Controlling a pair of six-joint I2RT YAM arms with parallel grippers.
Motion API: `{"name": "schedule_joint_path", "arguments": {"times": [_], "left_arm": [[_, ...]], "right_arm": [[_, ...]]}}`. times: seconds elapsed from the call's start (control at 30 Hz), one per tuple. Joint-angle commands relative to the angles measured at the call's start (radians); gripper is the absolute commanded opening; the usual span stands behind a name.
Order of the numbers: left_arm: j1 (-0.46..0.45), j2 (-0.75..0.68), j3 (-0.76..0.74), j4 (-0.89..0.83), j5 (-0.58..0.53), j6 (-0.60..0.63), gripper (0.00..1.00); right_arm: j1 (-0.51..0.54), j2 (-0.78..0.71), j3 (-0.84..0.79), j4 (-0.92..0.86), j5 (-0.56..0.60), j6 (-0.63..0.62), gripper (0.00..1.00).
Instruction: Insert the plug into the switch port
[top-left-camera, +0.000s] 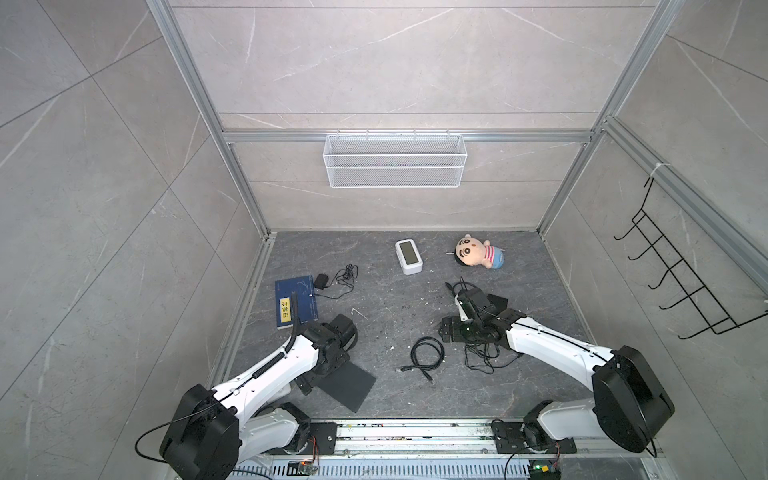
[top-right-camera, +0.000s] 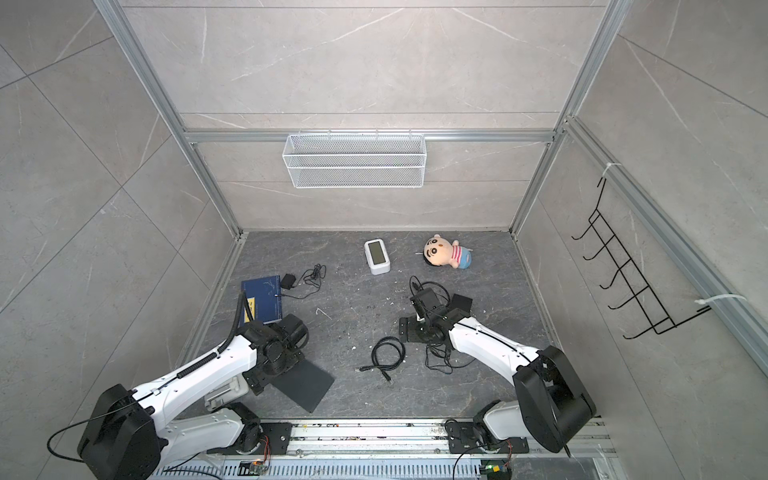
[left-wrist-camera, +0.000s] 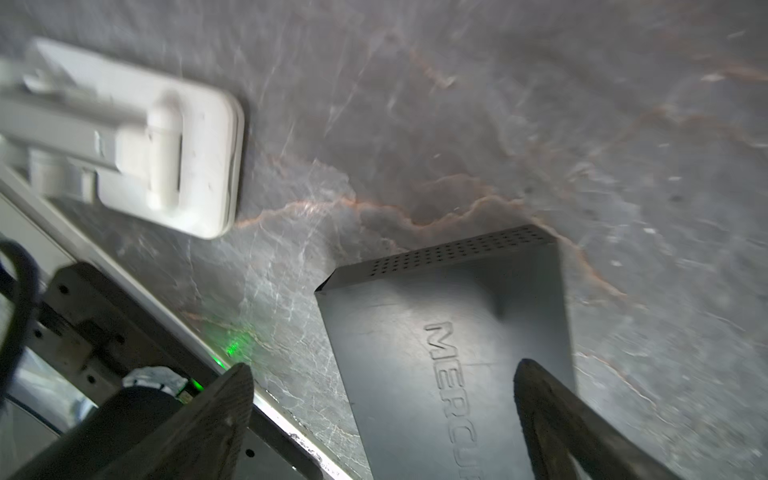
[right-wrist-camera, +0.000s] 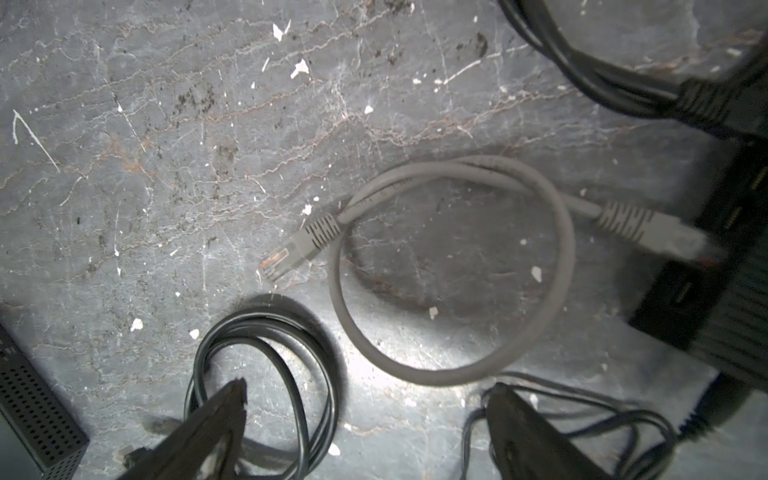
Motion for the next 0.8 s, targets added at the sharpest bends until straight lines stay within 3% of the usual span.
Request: {"name": "schedule_joint_path", "arguments": {"times": [0.0,0.17,0.57,0.67,0.77], "left_arm": [[0.001,-0.009,-0.049,0.069,0.058,-0.095,1.0],[-0.017,0.013,-0.09,0.236,0.06,-0.11,1.0],[-0.088,0.342,-0.06,0.649,0.071,-0.166,1.0],[-0.087,0.416,0.04,0.598,0.074,-0.112,1.0],[-0.087,0.395,0.104,0.415,0.057,-0.106,1.0]], "right_arm": [[0.007,0.014,0.017,0.014,-0.009,-0.029,0.92],[0.007,0.014,0.01,0.023,-0.02,-0.028,0.92],[0.009,0.014,0.004,0.012,-0.022,-0.029,0.92],[0.021,0.019,0.007,0.01,-0.03,-0.038,0.92],[0.025,0.01,0.01,-0.015,-0.008,-0.054,0.92]]}}
